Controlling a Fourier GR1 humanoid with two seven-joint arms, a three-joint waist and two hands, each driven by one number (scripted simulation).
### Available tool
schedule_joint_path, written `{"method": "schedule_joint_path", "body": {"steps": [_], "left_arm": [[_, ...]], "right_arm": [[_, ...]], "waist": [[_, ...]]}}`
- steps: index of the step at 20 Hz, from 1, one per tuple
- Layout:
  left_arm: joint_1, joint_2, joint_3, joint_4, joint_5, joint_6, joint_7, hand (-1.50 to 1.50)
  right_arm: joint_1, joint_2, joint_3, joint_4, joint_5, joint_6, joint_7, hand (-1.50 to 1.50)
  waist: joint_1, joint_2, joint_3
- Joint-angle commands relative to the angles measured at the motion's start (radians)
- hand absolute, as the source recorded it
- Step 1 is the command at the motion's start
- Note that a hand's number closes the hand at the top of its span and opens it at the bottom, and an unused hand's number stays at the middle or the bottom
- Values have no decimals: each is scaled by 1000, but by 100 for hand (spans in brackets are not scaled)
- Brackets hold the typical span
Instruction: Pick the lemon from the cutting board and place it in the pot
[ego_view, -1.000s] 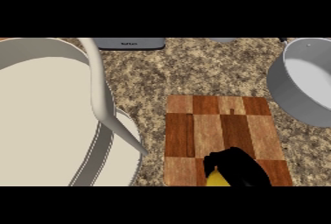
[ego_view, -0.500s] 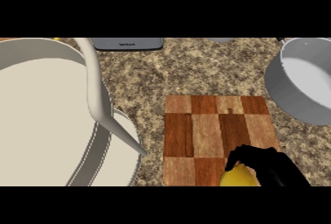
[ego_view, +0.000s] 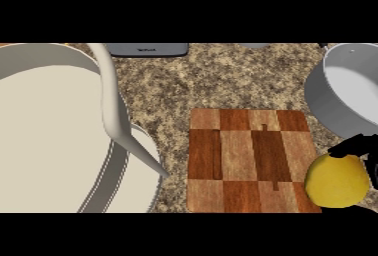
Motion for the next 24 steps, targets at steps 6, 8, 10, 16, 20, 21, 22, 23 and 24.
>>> {"method": "schedule_joint_path", "body": {"steps": [6,8,10,16,20,21,22,23,24], "left_arm": [[-42,-2,13,30,-41,26,-50,0],[-108,-17,0,1,-37,56,29,0],[7,20,32,-4,8,-34,-50,0],[-35,25,35,-47,1,-4,16,0],[-65,-19,-9,6,-29,12,-31,0],[-72,-9,3,8,-25,9,-28,0],[-76,0,19,23,-6,-5,-30,0],[-82,6,17,13,-10,-2,-10,0],[-77,-17,9,44,-33,19,-55,0]], "right_arm": [[-177,-91,-376,168,-345,86,-16,150],[-239,-96,-378,293,-312,50,-54,150],[-296,-122,-411,404,-334,51,-82,150],[-339,-117,-480,648,-433,41,-237,150],[-368,-277,-429,742,-63,-113,-307,150],[-340,-252,-407,788,2,-181,-352,150],[-366,-286,-429,879,-3,-187,-395,150],[-366,-249,-389,899,62,-257,-396,150],[-407,-282,-412,976,47,-254,-419,150]], "waist": [[11,-2,7],[16,-1,8],[23,-1,7],[26,-1,8],[47,12,8],[51,14,9],[49,13,9],[49,10,9],[40,8,8]]}}
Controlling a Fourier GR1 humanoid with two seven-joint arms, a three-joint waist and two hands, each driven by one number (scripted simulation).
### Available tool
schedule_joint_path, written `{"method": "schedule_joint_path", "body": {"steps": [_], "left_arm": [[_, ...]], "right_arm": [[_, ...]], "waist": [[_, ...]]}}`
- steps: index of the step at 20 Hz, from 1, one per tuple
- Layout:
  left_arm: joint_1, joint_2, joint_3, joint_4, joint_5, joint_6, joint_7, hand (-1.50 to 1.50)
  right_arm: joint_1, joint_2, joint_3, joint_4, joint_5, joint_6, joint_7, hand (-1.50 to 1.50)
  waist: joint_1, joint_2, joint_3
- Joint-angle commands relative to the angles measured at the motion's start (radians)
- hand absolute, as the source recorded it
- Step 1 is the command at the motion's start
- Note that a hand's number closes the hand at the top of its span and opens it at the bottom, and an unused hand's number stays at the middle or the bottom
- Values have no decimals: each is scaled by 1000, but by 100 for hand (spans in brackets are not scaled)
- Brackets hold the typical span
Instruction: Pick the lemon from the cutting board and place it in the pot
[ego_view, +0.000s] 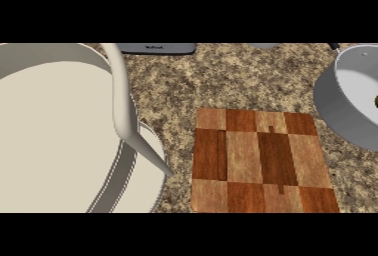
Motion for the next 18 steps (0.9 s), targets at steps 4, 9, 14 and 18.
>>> {"method": "schedule_joint_path", "body": {"steps": [4,9,14,18], "left_arm": [[-40,12,13,-5,-10,10,17,0],[16,11,25,-23,3,-4,-19,0],[-18,38,44,-33,20,-17,17,0],[-69,38,37,-33,12,3,74,0]], "right_arm": [[-169,-18,31,467,137,-221,-219,150],[-297,-41,-8,718,72,-144,-247,150],[-373,-48,-40,949,39,-88,-320,-150],[-400,-50,-83,1022,-42,29,-423,-150]], "waist": [[1,-5,5],[5,-6,4],[25,1,6],[14,-1,7]]}}
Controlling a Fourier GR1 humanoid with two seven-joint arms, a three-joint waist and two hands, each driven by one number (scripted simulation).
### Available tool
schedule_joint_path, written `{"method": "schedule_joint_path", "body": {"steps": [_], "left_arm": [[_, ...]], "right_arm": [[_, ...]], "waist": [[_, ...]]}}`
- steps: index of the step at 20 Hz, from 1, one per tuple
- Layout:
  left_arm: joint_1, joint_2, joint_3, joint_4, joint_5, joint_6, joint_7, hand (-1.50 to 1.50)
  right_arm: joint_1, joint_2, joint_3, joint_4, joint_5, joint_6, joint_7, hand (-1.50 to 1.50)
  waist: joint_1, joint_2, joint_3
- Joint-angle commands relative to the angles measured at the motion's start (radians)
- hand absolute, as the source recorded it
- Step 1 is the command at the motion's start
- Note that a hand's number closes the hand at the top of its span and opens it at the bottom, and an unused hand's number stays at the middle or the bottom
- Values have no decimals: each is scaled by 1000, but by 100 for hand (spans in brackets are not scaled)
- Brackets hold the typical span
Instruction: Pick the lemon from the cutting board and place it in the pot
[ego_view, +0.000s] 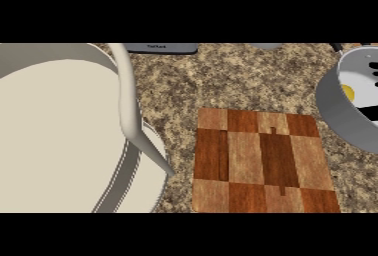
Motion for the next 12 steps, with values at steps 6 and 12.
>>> {"method": "schedule_joint_path", "body": {"steps": [6,12], "left_arm": [[-17,27,43,-21,10,9,-6,0],[-9,34,48,-3,14,-7,-33,0]], "right_arm": [[-105,-12,-195,147,-246,185,-179,-150],[-100,-146,-299,253,-350,323,-201,-150]], "waist": [[0,-3,14],[-11,-4,13]]}}
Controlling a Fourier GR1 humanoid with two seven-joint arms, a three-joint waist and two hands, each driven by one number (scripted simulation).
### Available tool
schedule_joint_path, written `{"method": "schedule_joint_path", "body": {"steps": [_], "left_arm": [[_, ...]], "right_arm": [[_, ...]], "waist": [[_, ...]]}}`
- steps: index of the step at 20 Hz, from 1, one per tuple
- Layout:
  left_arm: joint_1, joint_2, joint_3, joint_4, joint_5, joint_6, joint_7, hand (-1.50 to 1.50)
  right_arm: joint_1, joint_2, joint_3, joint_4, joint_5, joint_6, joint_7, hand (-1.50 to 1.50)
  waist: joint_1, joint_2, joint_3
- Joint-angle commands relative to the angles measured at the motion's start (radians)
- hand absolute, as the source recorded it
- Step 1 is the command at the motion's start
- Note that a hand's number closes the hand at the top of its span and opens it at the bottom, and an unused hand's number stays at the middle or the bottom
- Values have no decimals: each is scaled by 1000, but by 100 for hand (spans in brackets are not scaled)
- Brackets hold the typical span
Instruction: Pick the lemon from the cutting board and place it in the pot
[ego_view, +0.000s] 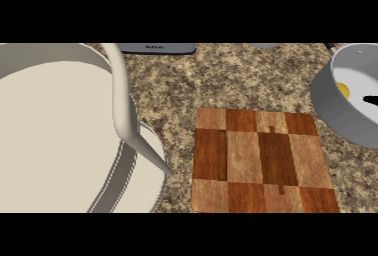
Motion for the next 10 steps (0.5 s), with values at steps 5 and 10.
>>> {"method": "schedule_joint_path", "body": {"steps": [5,10], "left_arm": [[-70,3,18,13,-18,37,14,0],[-41,11,31,13,-19,28,-29,0]], "right_arm": [[40,-166,-78,132,-78,166,-77,-150],[104,-250,-110,174,-111,283,-129,-150]], "waist": [[-2,1,8],[0,2,9]]}}
